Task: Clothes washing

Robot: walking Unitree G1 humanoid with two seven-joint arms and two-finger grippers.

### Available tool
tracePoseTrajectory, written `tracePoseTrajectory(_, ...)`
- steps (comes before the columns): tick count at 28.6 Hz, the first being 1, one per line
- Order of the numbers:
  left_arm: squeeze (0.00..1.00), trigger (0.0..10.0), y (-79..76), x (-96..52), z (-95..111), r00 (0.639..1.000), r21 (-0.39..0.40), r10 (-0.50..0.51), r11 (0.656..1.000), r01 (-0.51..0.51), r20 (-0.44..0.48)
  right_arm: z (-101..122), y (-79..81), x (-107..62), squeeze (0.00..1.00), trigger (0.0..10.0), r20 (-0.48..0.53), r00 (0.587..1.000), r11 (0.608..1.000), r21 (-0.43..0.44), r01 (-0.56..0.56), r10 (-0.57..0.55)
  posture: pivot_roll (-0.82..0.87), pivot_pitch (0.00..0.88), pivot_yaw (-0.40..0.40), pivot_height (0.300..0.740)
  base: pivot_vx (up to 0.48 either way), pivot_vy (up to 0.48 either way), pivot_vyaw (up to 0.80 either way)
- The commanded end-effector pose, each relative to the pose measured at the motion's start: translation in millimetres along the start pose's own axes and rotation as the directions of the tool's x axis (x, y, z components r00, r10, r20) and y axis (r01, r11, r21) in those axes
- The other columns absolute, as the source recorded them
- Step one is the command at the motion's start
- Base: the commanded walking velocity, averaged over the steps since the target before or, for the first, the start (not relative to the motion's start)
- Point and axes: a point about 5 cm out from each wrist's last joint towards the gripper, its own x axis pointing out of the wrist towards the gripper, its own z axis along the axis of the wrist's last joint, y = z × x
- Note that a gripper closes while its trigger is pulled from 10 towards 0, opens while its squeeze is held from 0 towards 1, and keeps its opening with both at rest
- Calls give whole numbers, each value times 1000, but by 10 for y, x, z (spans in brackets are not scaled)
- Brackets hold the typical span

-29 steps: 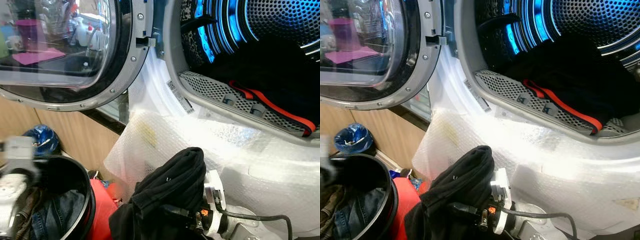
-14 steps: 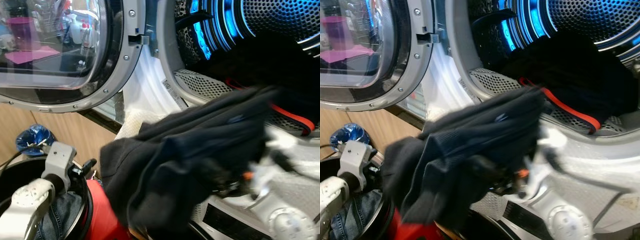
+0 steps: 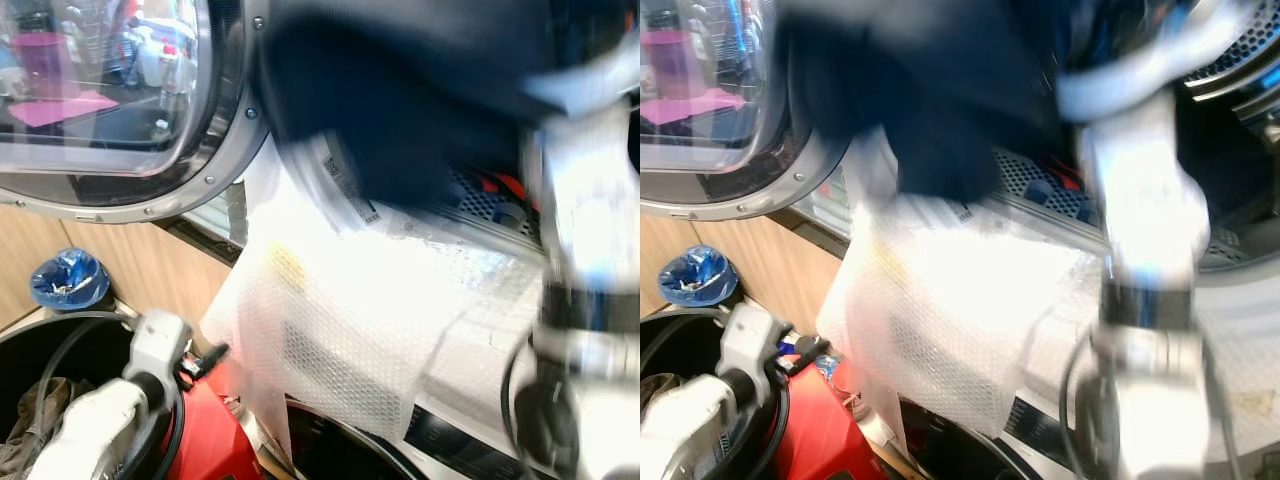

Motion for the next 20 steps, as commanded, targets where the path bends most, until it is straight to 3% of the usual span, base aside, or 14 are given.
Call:
tracePoseTrajectory(1, 0, 10000, -55, -8, 17, 1000, 20, -5, 1000, 5, -2, 149, -140, -5, 0, 0, 57, 994, 994, -56, 97, -94, 157, 21, -105, 740, 0, 0, 0)
tracePoseTrajectory(2, 0, 10000, -73, -8, 11, 1000, 13, -7, 1000, 7, -2, 217, -225, 37, 0, 0, 81, 985, 984, -79, 161, -155, 161, 23, -108, 740, 0, 0, 0)
tracePoseTrajectory(4, 0, 10000, -116, -16, 3, 1000, -1, -7, 1000, 7, 0, 427, -497, 93, 0, 0, 161, 904, 897, -143, 418, -395, 164, 23, -110, 740, 0, 0, 0)
tracePoseTrajectory(6, 0, 10000, -159, -28, -5, 1000, -12, -1, 1000, 1, -2, 637, -753, -11, 0, 0, 248, 685, 650, -216, 729, -685, 167, 24, -107, 740, 0, 0, 0)
tracePoseTrajectory(7, 0, 10000, -164, -28, -5, 1000, -14, 0, 1000, 0, -1, 660, -774, -37, 0, 0, 259, 647, 601, -239, 762, -717, 168, 25, -107, 740, 0, 0, 0)
tracePoseTrajectory(8, 0, 10000, -172, -26, -8, 1000, -17, 8, 1000, -8, -2, 725, -834, -142, 0, 0, 283, 511, 431, -302, 850, -812, 169, 28, -107, 740, 0, 0, 0)
tracePoseTrajectory(9, 0, 10000, -172, -26, -8, 1000, -17, 8, 1000, -8, -2, 725, -834, -142, 0, 0, 283, 511, 431, -302, 850, -812, 169, 28, -107, 740, 0, 0, 0)
tracePoseTrajectory(10, 0, 10000, -178, -25, -8, 1000, -21, 12, 1000, -12, -1, 774, -846, -190, 0, 0, 307, 461, 380, -288, 879, -833, 168, 28, -106, 740, 0, 0, 0)
tracePoseTrajectory(13, 0, 10000, -195, -22, -2, 1000, -30, 21, 999, -21, 3, 946, -859, -338, 0, 0, 386, 291, 137, -380, 915, -875, 169, 29, -107, 740, 0, 0, 0)
tracePoseTrajectory(14, 0, 10000, -202, -22, 0, 1000, -34, 25, 999, -25, 5, 1033, -847, -395, 0, 0, 427, 239, 67, -379, 923, -872, 173, 34, -112, 740, 0, 0, 0)
tracePoseTrajectory(15, 0, 10000, -207, -22, 1, 1000, -36, 28, 999, -28, 6, 1088, -837, -429, 0, 0, 451, 209, 32, -368, 929, -868, 173, 34, -112, 740, 0, 0, 0)
tracePoseTrajectory(16, 0, 10000, -215, -29, -4, 999, -42, 38, 998, -38, 7, 1214, -814, -539, 0, 0, 508, 107, -91, -349, 933, -855, 176, 36, -116, 740, 0, 0, 0)
tracePoseTrajectory(18, 0, 10000, -214, -38, -15, 999, -44, 47, 998, -47, 4, 1258, -803, -576, 0, 0, 529, 68, -152, -361, 920, -846, 173, 36, -114, 740, 0, 0, 0)
tracePoseTrajectory(20, 0, 10000, -204, -47, -41, 998, -42, 60, 997, -61, -9, 1209, -824, -567, 0, 0, 505, 75, -160, -407, 899, -860, 172, 39, -115, 740, 0, 0, 0)
